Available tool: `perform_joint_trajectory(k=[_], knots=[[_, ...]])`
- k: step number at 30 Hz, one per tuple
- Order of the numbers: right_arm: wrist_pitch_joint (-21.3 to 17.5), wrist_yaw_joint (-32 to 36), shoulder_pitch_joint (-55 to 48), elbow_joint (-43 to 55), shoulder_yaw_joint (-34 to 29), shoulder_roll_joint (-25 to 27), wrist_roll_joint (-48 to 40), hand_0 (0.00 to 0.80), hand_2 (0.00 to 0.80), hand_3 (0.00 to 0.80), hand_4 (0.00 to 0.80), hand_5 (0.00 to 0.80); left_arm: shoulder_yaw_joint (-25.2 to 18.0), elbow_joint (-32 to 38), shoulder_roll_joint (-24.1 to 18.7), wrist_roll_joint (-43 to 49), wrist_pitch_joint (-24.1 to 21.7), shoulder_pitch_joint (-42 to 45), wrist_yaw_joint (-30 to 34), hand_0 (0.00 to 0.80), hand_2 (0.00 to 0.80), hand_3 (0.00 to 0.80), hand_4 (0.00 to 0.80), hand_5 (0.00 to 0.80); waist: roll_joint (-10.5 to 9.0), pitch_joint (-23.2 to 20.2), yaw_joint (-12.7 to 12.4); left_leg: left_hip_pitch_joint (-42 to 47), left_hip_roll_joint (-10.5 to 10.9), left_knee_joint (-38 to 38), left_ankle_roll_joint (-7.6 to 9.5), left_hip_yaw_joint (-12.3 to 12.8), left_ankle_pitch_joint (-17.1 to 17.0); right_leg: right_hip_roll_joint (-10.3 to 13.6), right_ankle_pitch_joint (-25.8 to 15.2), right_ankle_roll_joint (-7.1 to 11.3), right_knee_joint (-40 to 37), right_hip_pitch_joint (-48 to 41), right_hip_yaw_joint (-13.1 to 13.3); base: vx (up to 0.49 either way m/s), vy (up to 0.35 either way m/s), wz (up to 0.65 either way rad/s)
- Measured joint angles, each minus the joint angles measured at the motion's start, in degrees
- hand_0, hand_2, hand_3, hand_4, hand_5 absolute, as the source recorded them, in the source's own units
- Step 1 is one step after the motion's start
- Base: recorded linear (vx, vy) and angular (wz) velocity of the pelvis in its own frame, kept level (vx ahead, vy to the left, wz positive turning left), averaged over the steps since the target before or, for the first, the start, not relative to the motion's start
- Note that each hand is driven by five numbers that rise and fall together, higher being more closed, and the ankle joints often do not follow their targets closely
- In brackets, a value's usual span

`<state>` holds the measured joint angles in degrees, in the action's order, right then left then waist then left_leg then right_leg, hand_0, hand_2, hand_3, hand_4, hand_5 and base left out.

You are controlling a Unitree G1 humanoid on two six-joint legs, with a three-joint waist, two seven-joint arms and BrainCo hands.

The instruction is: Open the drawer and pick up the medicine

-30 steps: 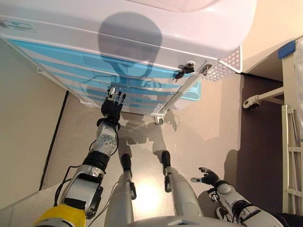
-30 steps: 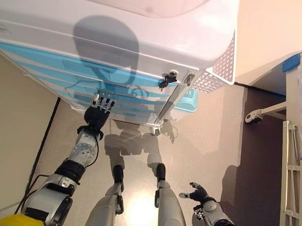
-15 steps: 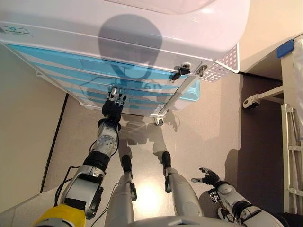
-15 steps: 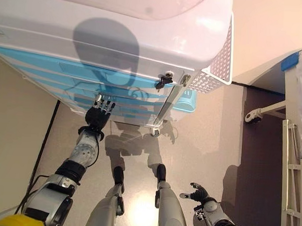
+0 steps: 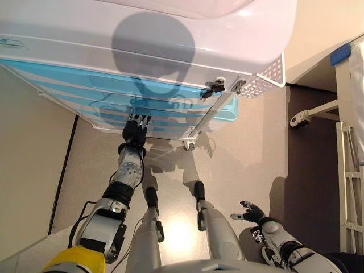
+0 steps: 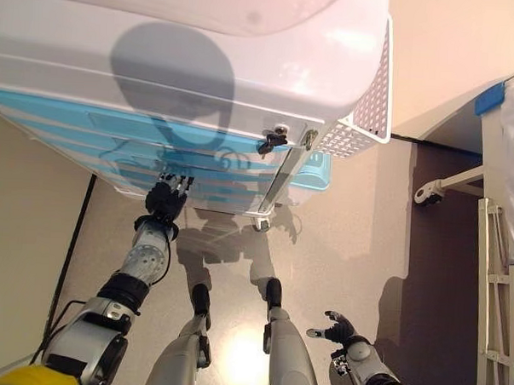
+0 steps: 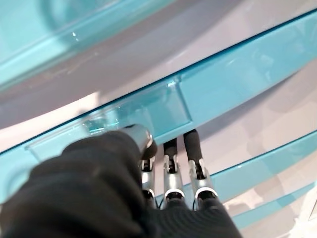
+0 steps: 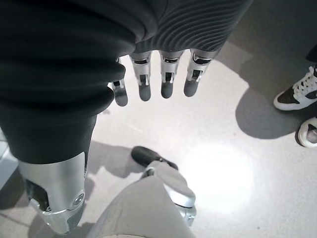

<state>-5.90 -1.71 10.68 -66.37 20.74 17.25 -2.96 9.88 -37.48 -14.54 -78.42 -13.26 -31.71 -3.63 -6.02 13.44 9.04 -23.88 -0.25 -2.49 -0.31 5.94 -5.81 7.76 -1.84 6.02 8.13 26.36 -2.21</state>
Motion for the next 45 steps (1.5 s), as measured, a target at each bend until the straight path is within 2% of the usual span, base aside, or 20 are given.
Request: perform_joint_trajectory(k=[4, 7, 9, 14, 17, 21, 22, 25, 28, 29, 31, 34, 38, 41, 45], knots=[[0.01, 0.00, 0.00, 0.00, 0.00, 0.33, 0.55, 0.000, 0.000, 0.000, 0.000, 0.000, 0.12, 0.00, 0.83, 0.01, 0.01, 0.16, 0.00, 0.800, 0.800, 0.800, 0.800, 0.800, 0.60, 0.40, -0.43, 0.01, 0.03, -0.34, -0.01, -0.50, 0.00, 0.03, 0.57, -0.13, 0.95, -0.01, -0.35, -0.043, -0.021, 0.08], [0.01, 0.02, 0.21, 0.13, 0.04, 0.56, 0.87, 0.000, 0.000, 0.000, 0.000, 0.000, 0.22, 0.01, 1.57, 0.11, 0.18, 0.85, 0.01, 0.800, 0.800, 0.800, 0.800, 0.800, 0.68, 1.15, -0.25, 0.00, 0.04, -1.63, -0.48, -2.16, 0.33, 0.33, 2.92, -0.51, 4.77, 0.31, -1.73, -0.055, -0.050, 0.26], [0.01, 0.03, 0.75, 0.07, 0.03, 1.00, 1.30, 0.000, 0.000, 0.000, 0.000, 0.000, 0.24, 0.61, 2.04, 0.19, 0.18, 0.98, 0.18, 0.800, 0.800, 0.800, 0.800, 0.800, 0.75, 2.80, -1.30, -0.08, 0.09, -3.10, -0.79, -3.22, 0.56, 0.46, 4.22, -0.77, 7.32, 0.34, -2.45, -0.090, -0.088, 0.26], [0.04, 0.01, 1.25, 0.12, 0.07, 1.50, 1.36, 0.000, 0.000, 0.000, 0.000, 0.000, 0.15, 2.97, 2.27, 0.31, 0.28, 2.26, 0.53, 0.800, 0.800, 0.800, 0.800, 0.800, 0.70, 4.68, -2.45, -2.60, -0.33, -8.01, -2.81, -6.31, 2.32, 0.54, 9.11, -2.41, 15.35, 2.83, -4.80, -0.014, -0.067, 0.29], [0.08, -0.07, 1.66, 0.12, 0.02, 1.90, 1.84, 0.000, 0.000, 0.000, 0.000, 0.000, 0.08, 4.71, 2.25, 0.30, 0.37, 3.88, 0.86, 0.800, 0.800, 0.800, 0.800, 0.800, 0.75, 5.27, -4.16, -4.52, -0.93, -11.38, -4.36, -8.83, 2.87, 0.06, 11.91, -4.39, 21.00, 4.40, -6.83, -0.122, -0.084, 0.31], [0.13, -0.15, 2.40, 0.16, -0.04, 2.05, 2.32, 0.000, 0.000, 0.000, 0.000, 0.000, 0.18, 7.09, 2.30, 0.31, 0.50, 4.83, 1.70, 0.800, 0.800, 0.800, 0.800, 0.800, 0.87, 6.30, -4.65, -6.79, -1.44, -13.90, -5.16, -11.35, 2.69, 0.14, 14.19, -6.06, 24.81, 5.38, -9.77, -0.080, -0.043, 0.47], [0.15, -0.11, 2.46, 0.21, 0.08, 2.47, 2.35, 0.000, 0.000, 0.000, 0.000, 0.000, 0.20, 7.10, 2.41, 0.35, 1.24, 4.88, 2.11, 0.800, 0.800, 0.800, 0.800, 0.800, 0.92, 6.48, -5.30, -7.12, -1.53, -14.68, -5.97, -12.38, 2.79, 0.41, 15.22, -6.73, 26.31, 5.62, -10.54, -0.028, -0.002, 0.30], [0.16, -0.11, 2.68, 0.56, 0.02, 2.77, 2.47, 0.000, 0.000, 0.000, 0.000, 0.000, 0.04, 7.21, 2.27, 0.35, 1.48, 6.01, 2.19, 0.800, 0.800, 0.800, 0.800, 0.800, 1.22, 6.71, -6.46, -7.54, -1.70, -15.67, -6.38, -13.08, 3.12, 0.27, 16.64, -7.03, 28.73, 5.94, -11.49, -0.064, -0.013, 0.21], [0.35, -0.09, 2.63, 0.89, 0.07, 3.40, 3.56, 0.000, 0.000, 0.000, 0.000, 0.000, -0.13, 9.26, 2.35, 0.67, 2.23, 9.30, 3.07, 0.800, 0.800, 0.800, 0.800, 0.800, 1.77, 7.04, -7.00, -8.23, -1.25, -17.72, -7.19, -15.30, 3.08, 0.76, 17.91, -7.94, 31.12, 5.71, -13.22, -0.062, -0.010, 0.27], [0.37, -0.11, 2.61, 0.90, 0.06, 3.50, 3.56, 0.000, 0.000, 0.000, 0.000, 0.000, -0.17, 9.63, 2.34, 0.67, 2.31, 9.86, 3.41, 0.800, 0.800, 0.800, 0.800, 0.800, 1.83, 7.08, -7.02, -8.44, -1.25, -18.13, -7.13, -15.76, 3.20, 0.96, 18.26, -8.14, 31.42, 5.69, -13.55, -0.024, -0.011, 0.32], [0.44, -0.11, 2.60, 1.01, -0.03, 3.88, 3.58, 0.000, 0.000, 0.000, 0.000, 0.000, -0.36, 10.33, 2.41, 0.70, 2.70, 10.92, 4.21, 0.800, 0.800, 0.800, 0.800, 0.800, 2.37, 7.42, -8.62, -8.76, -1.31, -18.35, -7.16, -16.63, 3.40, 1.01, 18.94, -8.66, 32.65, 5.73, -14.43, -0.022, -0.009, 0.22], [0.55, -0.13, 2.66, 1.08, -0.09, 4.20, 4.10, 0.000, 0.000, 0.000, 0.000, 0.000, -0.97, 11.44, 2.54, 1.02, 2.97, 14.28, 5.18, 0.800, 0.800, 0.800, 0.800, 0.800, 3.05, 7.81, -8.86, -8.27, -0.60, -18.42, -7.11, -18.36, 3.39, 1.74, 19.89, -9.12, 33.69, 4.82, -15.82, -0.018, -0.005, 0.27], [0.60, -0.08, 2.43, 1.82, -0.25, 4.85, 4.75, 0.000, 0.000, 0.000, 0.000, 0.000, -4.13, 15.22, 3.59, 1.12, 4.50, 21.32, 7.38, 0.800, 0.800, 0.800, 0.800, 0.800, 4.05, 8.27, -9.95, -7.61, -0.37, -17.89, -7.07, -20.01, 3.38, 2.17, 20.64, -9.65, 34.06, 3.62, -17.50, 0.009, 0.012, 0.16], [0.61, -0.09, 1.83, 2.46, -0.87, 4.96, 5.92, 0.000, 0.000, 0.000, 0.000, 0.000, -5.16, 19.77, 3.91, 0.99, 5.44, 27.29, 8.32, 0.800, 0.800, 0.800, 0.800, 0.800, 4.33, 8.29, -10.89, -7.33, -0.25, -18.01, -6.91, -20.31, 3.26, 2.37, 20.99, -9.72, 34.04, 3.23, -17.80, 0.009, 0.015, 0.09], [0.65, -0.12, 1.24, 2.31, -2.66, 5.38, 6.87, 0.000, 0.000, 0.000, 0.000, 0.000, -6.68, 21.54, 4.34, 0.50, 6.42, 34.03, 9.32, 0.800, 0.800, 0.800, 0.800, 0.800, 5.17, 8.42, -13.02, -6.23, 0.49, -18.12, -6.86, -20.29, 3.20, 3.19, 21.42, -9.48, 34.14, 1.73, -18.18, 0.014, 0.028, 0.11]])
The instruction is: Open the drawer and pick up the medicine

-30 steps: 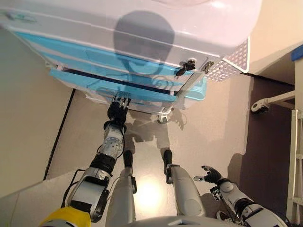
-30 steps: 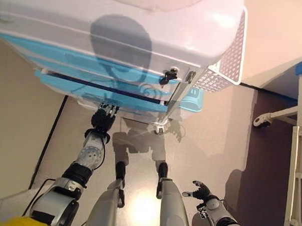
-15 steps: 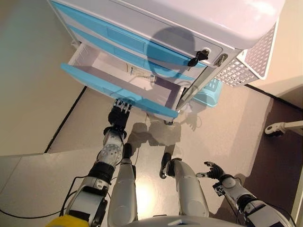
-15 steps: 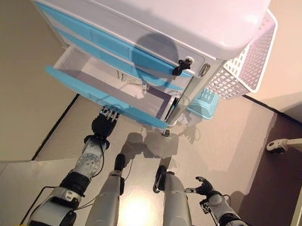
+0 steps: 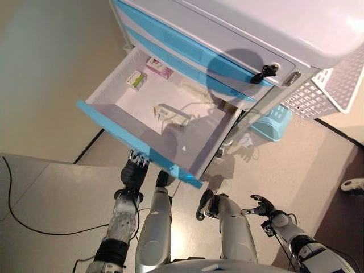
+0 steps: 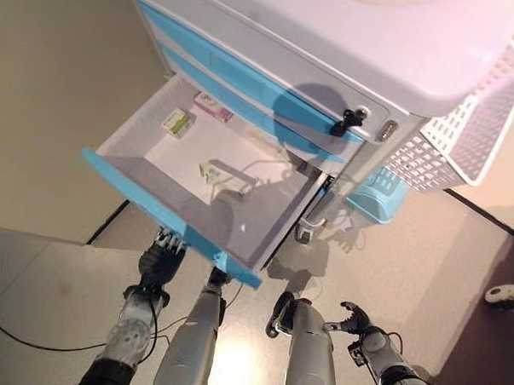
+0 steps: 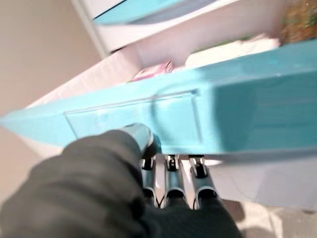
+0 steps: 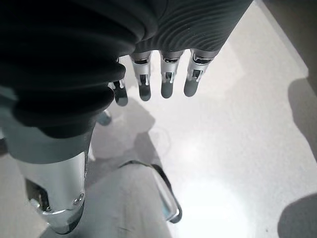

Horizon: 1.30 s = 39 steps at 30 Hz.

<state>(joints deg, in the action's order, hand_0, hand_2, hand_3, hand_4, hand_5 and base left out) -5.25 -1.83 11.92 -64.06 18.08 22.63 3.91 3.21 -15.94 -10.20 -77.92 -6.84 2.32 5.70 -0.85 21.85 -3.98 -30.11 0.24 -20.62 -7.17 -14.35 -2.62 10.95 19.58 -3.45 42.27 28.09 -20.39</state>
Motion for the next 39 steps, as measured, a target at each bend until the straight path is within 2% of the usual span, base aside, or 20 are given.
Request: perform_joint_trajectory(k=[7, 12, 13, 14, 15, 18, 20, 24, 26, 27, 30, 31, 33, 34, 39], knots=[[0.00, -0.05, -0.32, -0.01, -1.84, 0.07, 0.25, 0.000, 0.000, 0.000, 0.000, 0.000, -3.30, 0.51, 0.68, -5.68, 0.31, 4.39, -0.12, 0.800, 0.800, 0.800, 0.800, 0.800, 1.01, 0.07, -1.74, 0.55, 0.27, 0.70, -0.27, 0.03, 0.24, 0.41, 0.60, 0.49, -0.15, -0.60, -0.21, 0.025, 0.020, 0.03], [0.12, -0.15, -0.97, -0.11, -1.93, 0.36, 1.19, 0.000, 0.000, 0.000, 0.000, 0.000, -7.92, -4.95, 0.90, -8.52, -0.17, 3.71, -0.40, 0.800, 0.800, 0.800, 0.800, 0.800, 1.72, -0.34, -1.80, 0.61, 0.29, 0.40, -0.34, 0.20, 0.28, 0.50, 0.61, 0.34, -0.27, -0.83, -0.23, 0.035, 0.024, 0.00], [0.14, -0.22, -0.95, 0.03, -1.93, 0.38, 1.22, 0.000, 0.000, 0.000, 0.000, 0.000, -8.13, -6.69, 0.91, -8.52, -0.17, 3.18, -0.46, 0.634, 0.634, 0.634, 0.634, 0.634, 1.97, -0.50, -1.69, 0.61, 0.29, 0.10, -0.36, 0.31, 0.32, 0.52, 0.61, 0.34, -0.35, -0.94, -0.20, 0.046, 0.023, -0.04], [0.14, -0.35, -0.98, 0.07, -1.93, 0.43, 1.23, 0.000, 0.000, 0.000, 0.000, 0.000, -8.79, -7.93, 1.12, -8.63, -0.32, 2.69, -0.75, 0.524, 0.524, 0.524, 0.524, 0.524, 2.18, -0.67, -1.69, 0.61, 0.24, -0.05, -0.47, 0.41, 0.40, 0.44, 0.60, 0.35, -0.34, -0.99, -0.18, 0.030, 0.021, -0.04], [0.14, -0.59, -1.05, 0.04, -1.93, 0.61, 1.24, 0.000, 0.000, 0.000, 0.000, 0.000, -10.13, -10.43, 1.19, -8.68, -1.35, 2.21, -1.25, 0.000, 0.000, 0.000, 0.000, 0.000, 2.52, -0.92, -1.69, 0.60, 0.19, -0.23, -0.60, 0.46, 0.49, 0.36, 0.60, 0.36, -0.35, -1.05, -0.17, 0.028, 0.026, -0.04], [0.18, -0.84, -1.42, 0.67, -1.91, 1.48, 1.69, 0.000, 0.000, 0.000, 0.000, 0.000, -14.46, -17.08, -0.22, -8.19, -3.38, 2.47, -3.42, 0.000, 0.000, 0.000, 0.000, 0.000, 3.16, -1.33, -1.71, 0.62, -0.05, -0.36, -0.68, 1.13, 0.60, 0.32, 0.54, 0.43, -0.63, -0.92, 0.31, 0.047, 0.041, -0.05], [0.18, -1.14, -1.52, 0.72, -1.90, 2.05, 1.69, 0.000, 0.000, 0.000, 0.000, 0.000, -15.90, -21.35, -1.74, -3.80, -3.67, 2.86, -4.76, 0.000, 0.000, 0.000, 0.000, 0.000, 3.26, -1.47, -1.60, 0.67, -0.13, -0.58, -0.71, 1.80, 0.78, 0.26, 0.35, 0.66, -0.84, -0.73, 0.91, 0.052, 0.052, -0.14], [0.20, -1.22, -2.78, 1.25, -2.43, 3.36, 1.61, 0.000, 0.000, 0.000, 0.000, 0.000, -15.89, -27.49, -4.57, 6.40, -3.06, 3.28, -5.63, 0.000, 0.000, 0.000, 0.000, 0.000, 3.19, -2.07, -1.35, 0.76, -0.09, -0.31, -0.76, 3.04, 1.21, 0.03, -0.04, 1.40, -2.00, -0.56, 2.43, 0.060, 0.048, -0.14], [0.23, -1.18, -3.36, 1.23, -2.86, 3.40, 1.38, 0.000, 0.000, 0.000, 0.000, 0.000, -16.02, -32.03, -6.06, 12.06, -2.32, 2.99, -5.60, 0.000, 0.000, 0.000, 0.000, 0.000, 2.84, -2.52, -0.71, 1.20, 0.15, -0.06, -0.04, 4.08, 1.57, -0.05, -0.47, 2.08, -2.67, -0.67, 3.77, 0.078, 0.085, -0.20], [0.22, -1.12, -3.20, 1.33, -2.87, 3.28, 1.02, 0.000, 0.000, 0.000, 0.000, 0.000, -15.85, -36.47, -7.17, 16.68, -1.91, 2.59, -5.46, 0.000, 0.000, 0.000, 0.000, 0.000, 2.67, -2.89, 0.14, 1.62, 0.18, 0.06, 0.38, 4.97, 1.78, -0.48, -1.06, 2.80, -3.34, -0.87, 4.91, 0.074, 0.094, -0.22], [0.23, -1.09, -3.42, 2.45, -2.94, 3.45, 0.86, 0.000, 0.000, 0.000, 0.000, 0.000, -15.63, -39.54, -8.36, 23.20, -0.99, 3.02, -5.41, 0.000, 0.000, 0.000, 0.000, 0.000, 2.30, -3.95, 1.38, 1.90, 0.12, 0.25, 1.27, 6.39, 2.32, -1.00, -2.22, 3.53, -4.88, -0.86, 6.59, 0.050, 0.117, -0.28], [0.15, -1.01, -3.11, 1.81, -2.94, 3.63, 0.17, 0.000, 0.000, 0.000, 0.000, 0.000, -14.62, -44.91, -8.99, 27.45, -0.98, 1.25, -4.69, 0.000, 0.000, 0.000, 0.000, 0.000, 2.41, -4.28, 1.60, 2.76, 0.10, 0.88, 1.51, 6.73, 2.69, -1.29, -2.96, 3.81, -6.03, -1.14, 8.03, 0.034, 0.178, -0.44], [0.16, -1.11, -3.07, 1.28, -2.98, 3.68, -1.13, 0.000, 0.000, 0.000, 0.000, 0.000, -12.20, -49.72, -9.68, 35.04, 0.08, 0.32, -4.80, 0.000, 0.000, 0.000, 0.000, 0.000, 2.63, -5.55, 2.14, 3.73, 0.08, 1.70, 2.03, 8.47, 2.53, -1.70, -4.25, 4.52, -8.03, -1.43, 10.03, 0.053, 0.134, -0.49], [0.16, -1.10, -3.16, 1.16, -2.99, 3.75, -1.31, 0.000, 0.000, 0.000, 0.000, 0.000, -12.17, -50.15, -9.57, 36.81, 0.32, 0.19, -4.79, 0.000, 0.000, 0.000, 0.000, 0.000, 2.88, -5.80, 3.06, 4.03, 0.08, 1.97, 2.36, 8.69, 2.71, -1.72, -4.65, 4.83, -8.79, -1.80, 10.45, 0.129, 0.169, -0.44], [0.14, -1.20, -3.15, 0.44, -4.25, 3.97, -2.93, 0.000, 0.000, 0.000, 0.000, 0.000, -5.93, -52.70, -10.32, 52.23, 0.49, -1.42, -5.27, 0.000, 0.000, 0.000, 0.000, 0.000, 3.26, -7.67, 5.36, 7.74, 0.22, 5.87, 4.18, 12.52, 2.27, -2.03, -7.66, 6.65, -14.04, -3.86, 13.92, 0.086, 0.110, -0.36]])
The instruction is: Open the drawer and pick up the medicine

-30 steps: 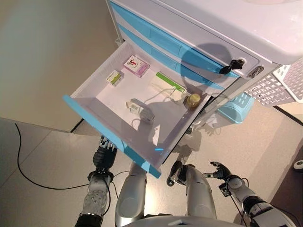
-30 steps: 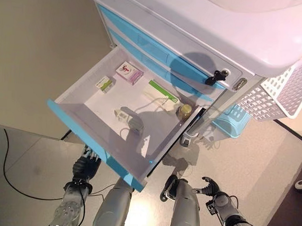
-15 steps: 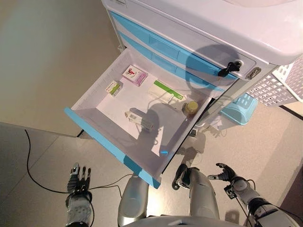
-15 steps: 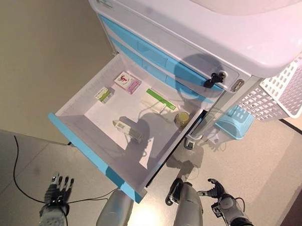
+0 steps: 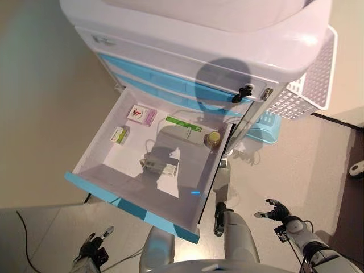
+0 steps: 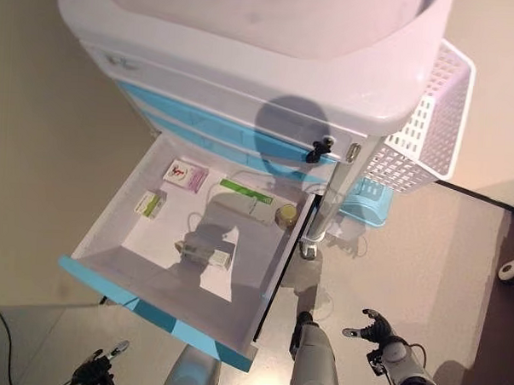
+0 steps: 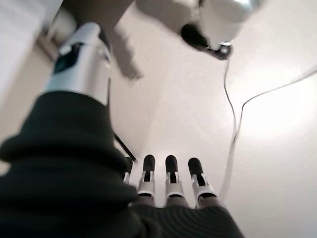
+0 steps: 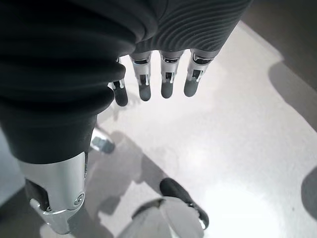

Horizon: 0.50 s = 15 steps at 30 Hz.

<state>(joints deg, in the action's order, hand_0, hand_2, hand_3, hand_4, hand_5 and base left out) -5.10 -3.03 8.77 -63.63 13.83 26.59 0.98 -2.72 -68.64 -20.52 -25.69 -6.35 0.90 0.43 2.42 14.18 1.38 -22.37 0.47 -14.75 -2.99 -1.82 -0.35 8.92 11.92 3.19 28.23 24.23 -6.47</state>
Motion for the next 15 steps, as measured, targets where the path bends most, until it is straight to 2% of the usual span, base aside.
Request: perform_joint_trajectory(k=[1, 3, 5, 9, 11, 14, 15], knots=[[0.00, -0.03, -0.01, -0.14, -0.21, 0.09, -0.38, 0.000, 0.000, 0.000, 0.000, 0.000, 2.36, 0.03, -0.01, 4.85, 0.22, -0.44, -0.17, 0.000, 0.000, 0.000, 0.000, 0.000, -0.02, -0.49, 0.02, 1.71, -0.13, 1.37, 0.36, 1.48, -0.07, -0.50, -1.29, 0.41, -2.02, -0.83, 1.63, 0.091, 0.132, -0.62], [-0.01, -0.02, -0.06, -0.12, -0.19, 0.22, -0.66, 0.000, 0.000, 0.000, 0.000, 0.000, 6.08, -0.51, 0.25, 10.20, 0.64, -0.77, -0.20, 0.000, 0.000, 0.000, 0.000, 0.000, 0.56, -1.47, 0.76, 4.22, 0.16, 3.54, 0.84, 2.48, -0.33, -0.62, -3.25, 1.34, -5.68, -2.99, 2.99, 0.110, 0.165, -0.64], [0.06, 0.12, -0.30, 0.40, -0.46, 0.24, -0.71, 0.000, 0.000, 0.000, 0.000, 0.000, 7.85, -0.85, 0.32, 13.65, 0.96, -1.48, -0.36, 0.000, 0.000, 0.000, 0.000, 0.000, 0.43, -1.95, 1.48, 6.55, 0.16, 5.69, 1.74, 4.69, -0.47, -0.88, -4.68, 2.13, -8.29, -4.25, 5.04, 0.058, 0.106, -0.58], [0.15, 0.85, -1.09, 3.08, -0.55, 0.37, -1.17, 0.000, 0.000, 0.000, 0.000, 0.000, 9.56, -1.72, 0.55, 19.32, 1.84, -2.45, -0.51, 0.000, 0.000, 0.000, 0.000, 0.000, 0.12, -3.47, 3.21, 9.34, 0.60, 8.63, 2.67, 8.00, -0.71, -0.68, -9.36, 3.13, -14.68, -6.21, 6.93, 0.040, 0.119, -0.61], [0.50, 1.70, -2.11, 6.22, -0.50, 0.58, -1.15, 0.000, 0.000, 0.000, 0.000, 0.000, 10.59, -1.74, 0.55, 20.51, 2.09, -1.68, -0.38, 0.000, 0.000, 0.000, 0.000, 0.000, -0.29, -3.70, 2.62, 10.95, 0.94, 10.39, 3.02, 9.00, -0.91, -0.63, -11.19, 3.51, -17.09, -7.34, 7.92, 0.000, 0.100, -0.69], [1.04, 4.47, -5.33, 16.92, 0.68, 1.66, -1.09, 0.000, 0.000, 0.000, 0.000, 0.000, 10.39, -1.63, 0.50, 20.50, 2.26, -1.19, -0.22, 0.000, 0.000, 0.000, 0.000, 0.000, -2.05, -4.32, 2.66, 12.43, 1.08, 12.18, 3.67, 11.36, -1.18, -0.38, -14.29, 4.02, -20.76, -8.21, 9.10, -0.017, 0.029, -0.45], [1.33, 5.48, -6.00, 19.42, 1.02, 2.09, -1.07, 0.000, 0.000, 0.000, 0.000, 0.000, 10.39, -1.63, 0.43, 20.50, 2.28, -1.31, -0.06, 0.000, 0.000, 0.000, 0.000, 0.000, -2.32, -4.41, 2.98, 12.47, 1.21, 12.34, 3.80, 11.35, -1.29, -0.21, -14.48, 4.15, -21.12, -8.33, 9.11, -0.024, 0.024, -0.17]])
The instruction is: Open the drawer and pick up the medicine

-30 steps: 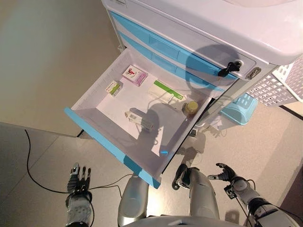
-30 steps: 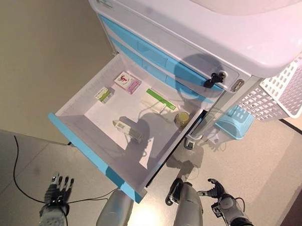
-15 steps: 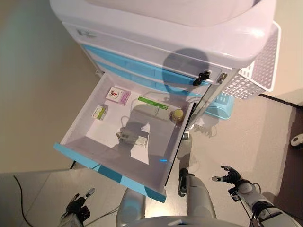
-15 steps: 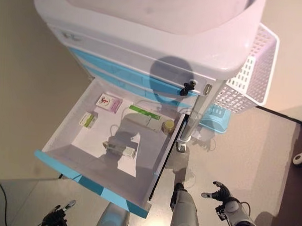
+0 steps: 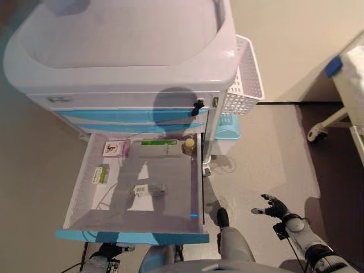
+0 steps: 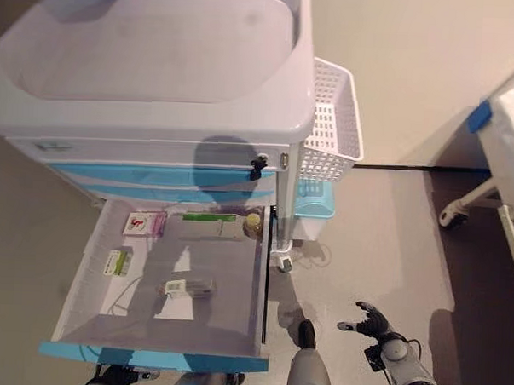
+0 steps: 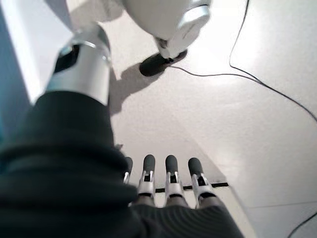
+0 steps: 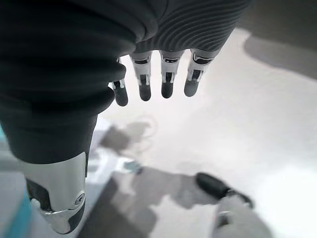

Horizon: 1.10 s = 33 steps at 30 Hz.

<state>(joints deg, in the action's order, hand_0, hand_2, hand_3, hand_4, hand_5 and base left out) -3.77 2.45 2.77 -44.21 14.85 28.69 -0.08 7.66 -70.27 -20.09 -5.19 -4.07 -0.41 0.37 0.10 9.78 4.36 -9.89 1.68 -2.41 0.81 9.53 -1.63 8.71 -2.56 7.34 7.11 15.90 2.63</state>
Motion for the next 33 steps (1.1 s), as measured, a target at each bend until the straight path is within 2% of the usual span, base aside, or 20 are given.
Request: perform_joint_trajectory(k=[1, 5, 8, 10, 11, 13, 14, 16, 18, 21, 25, 26, 28, 30, 33], knots=[[0.04, 1.38, -0.67, 3.62, 1.75, 1.33, 0.01, 0.000, 0.000, 0.000, 0.000, 0.000, 0.01, -0.06, -0.10, 0.01, -0.02, -0.13, 0.16, 0.000, 0.000, 0.000, 0.000, 0.000, -0.69, -0.30, 0.82, 0.01, 0.27, 0.19, 0.14, 0.02, -0.09, 0.22, -0.09, 0.13, -0.12, -0.01, 0.00, 0.000, 0.000, 0.00], [0.81, 9.00, -5.22, 20.64, 1.42, 9.94, -0.91, 0.000, 0.000, 0.000, 0.000, 0.000, -0.50, 1.26, -1.17, 0.10, 0.23, -0.33, 1.82, 0.000, 0.000, 0.000, 0.000, 0.000, -2.76, -0.25, 1.52, 0.36, 0.61, 0.44, 0.66, 0.07, -0.14, 0.67, -0.51, 0.72, -1.07, -0.71, 0.00, -0.006, 0.004, 0.01], [1.71, 18.44, -10.58, 36.02, 0.80, 23.40, -10.80, 0.000, 0.000, 0.000, 0.000, 0.000, -2.47, 1.00, -1.79, 2.24, 0.40, -0.04, 3.58, 0.000, 0.000, 0.000, 0.000, 0.000, -3.90, -0.35, 1.21, 0.48, 0.60, 0.59, 0.59, 0.12, -0.34, 0.62, -1.00, 0.80, -2.02, -1.16, -0.01, -0.009, 0.000, -0.01], [1.82, 21.06, -10.48, 37.44, 0.30, 26.52, -13.86, 0.000, 0.000, 0.000, 0.000, 0.000, -2.76, 0.07, -2.50, 2.25, 0.57, 0.29, 3.97, 0.000, 0.000, 0.000, 0.000, 0.000, -5.01, -0.29, 1.53, 1.30, 0.36, 0.93, 0.52, 0.72, -0.37, 0.46, -1.24, 0.69, -2.52, -1.86, 0.00, -0.023, -0.011, -0.13], [4.16, 24.42, -11.68, 44.47, -0.68, 32.32, -20.19, 0.000, 0.000, 0.000, 0.000, 0.000, -4.77, -0.99, -2.46, 2.40, 0.71, 0.76, 4.70, 0.000, 0.000, 0.000, 0.000, 0.000, -5.62, -0.43, 1.33, 1.39, 0.22, 1.04, 0.48, 1.48, -0.17, 0.46, -1.74, 0.66, -3.05, -1.77, 0.05, -0.012, -0.022, -0.18], [4.51, 27.10, -11.06, 46.87, -0.57, 33.79, -24.94, 0.000, 0.000, 0.000, 0.000, 0.000, -4.76, -1.59, -2.77, 2.47, 0.92, 0.72, 4.93, 0.000, 0.000, 0.000, 0.000, 0.000, -6.52, -0.66, 1.50, 1.32, 0.10, 1.13, 0.29, 1.38, -0.24, 0.37, -2.03, 0.54, -3.54, -1.87, 0.01, -0.007, -0.024, -0.12], [6.73, 29.23, -9.91, 51.73, 1.77, 37.57, -31.26, 0.000, 0.000, 0.000, 0.000, 0.000, -5.18, -1.81, -2.51, 2.50, 0.94, 0.67, 5.14, 0.000, 0.000, 0.000, 0.000, 0.000, -6.82, -0.71, 1.46, 1.37, 0.08, 1.10, 0.13, 1.50, -0.28, 0.36, -2.32, 0.55, -3.94, -1.97, 0.00, 0.010, -0.023, -0.04], [8.77, 31.72, -8.24, 55.07, 3.08, 38.85, -38.64, 0.000, 0.000, 0.000, 0.000, 0.000, -5.16, -1.88, -2.37, 2.76, 0.87, 0.50, 5.38, 0.000, 0.000, 0.000, 0.000, 0.000, -7.36, -0.75, 1.08, 1.68, -0.04, 1.16, 0.04, 1.34, -0.22, 0.28, -2.62, 0.53, -4.85, -2.82, -0.25, 0.017, -0.038, 0.01], [10.04, 32.77, -5.53, 58.72, 6.57, 42.50, -42.64, 0.000, 0.000, 0.000, 0.000, 0.000, -5.15, -2.22, -2.33, 3.40, 0.92, 0.47, 5.65, 0.000, 0.000, 0.000, 0.000, 0.000, -7.56, -0.75, 0.88, 2.16, -0.11, 1.33, -0.04, 1.25, -0.17, 0.26, -2.68, 0.51, -5.31, -3.50, -0.33, 0.011, -0.023, 0.03], [11.99, 34.76, 0.61, 64.09, 10.61, 49.06, -50.78, 0.000, 0.000, 0.000, 0.000, 0.000, -5.70, -2.71, -2.63, 4.45, 0.97, 0.33, 5.68, 0.000, 0.000, 0.000, 0.000, 0.000, -8.44, -1.35, 0.87, 2.33, -0.33, 1.67, -0.24, 0.17, -0.23, 0.26, -2.71, 0.38, -6.36, -4.63, -1.78, 0.025, -0.041, 0.17], [12.45, 34.56, 8.44, 66.87, 13.14, 52.12, -58.25, 0.000, 0.000, 0.000, 0.000, 0.000, -5.76, -3.03, -2.45, 4.44, 0.99, 0.53, 5.64, 0.000, 0.000, 0.000, 0.000, 0.000, -10.01, -2.44, -0.12, 2.41, -0.59, 1.92, -0.47, -0.62, -0.24, 0.05, -2.81, 0.09, -7.20, -5.47, -2.92, 0.039, -0.034, 0.13], [12.44, 34.49, 9.01, 67.41, 13.16, 52.13, -59.18, 0.000, 0.000, 0.000, 0.000, 0.000, -5.77, -3.19, -2.48, 4.44, 0.94, 0.59, 5.60, 0.000, 0.000, 0.000, 0.000, 0.000, -10.19, -2.57, -0.96, 2.39, -0.60, 1.95, -0.44, -0.97, -0.28, 0.04, -2.83, -0.08, -7.27, -5.69, -3.25, 0.046, -0.039, 0.24], [11.96, 33.53, 12.94, 67.72, 15.14, 51.63, -61.78, 0.000, 0.000, 0.000, 0.000, 0.000, -5.83, -3.25, -2.43, 4.44, 0.97, 0.51, 5.39, 0.000, 0.000, 0.000, 0.000, 0.000, -10.44, -2.75, -0.77, 2.41, -0.51, 1.92, -0.46, -2.18, -0.29, 0.10, -2.51, -0.28, -7.38, -6.46, -4.58, 0.027, -0.027, 0.28], [11.64, 32.82, 14.80, 67.78, 15.64, 50.88, -62.62, 0.000, 0.000, 0.000, 0.000, 0.000, -6.52, -3.33, -2.44, 4.42, 1.03, 0.61, 5.10, 0.000, 0.000, 0.000, 0.000, 0.000, -10.43, -2.74, -2.11, 2.33, -0.48, 1.91, -0.50, -3.01, -0.30, 0.14, -2.30, -0.29, -7.41, -6.83, -5.24, 0.039, -0.035, 0.16], [11.22, 31.46, 19.68, 67.70, 18.68, 49.68, -63.69, 0.000, 0.000, 0.000, 0.000, 0.000, -6.72, -3.51, -2.51, 4.42, 1.06, 1.07, 4.73, 0.000, 0.000, 0.000, 0.000, 0.000, -10.38, -2.71, -2.13, 2.35, -0.44, 1.86, -0.69, -4.12, -0.38, 0.21, -1.82, -0.38, -7.51, -7.62, -6.53, 0.033, -0.030, 0.26]])
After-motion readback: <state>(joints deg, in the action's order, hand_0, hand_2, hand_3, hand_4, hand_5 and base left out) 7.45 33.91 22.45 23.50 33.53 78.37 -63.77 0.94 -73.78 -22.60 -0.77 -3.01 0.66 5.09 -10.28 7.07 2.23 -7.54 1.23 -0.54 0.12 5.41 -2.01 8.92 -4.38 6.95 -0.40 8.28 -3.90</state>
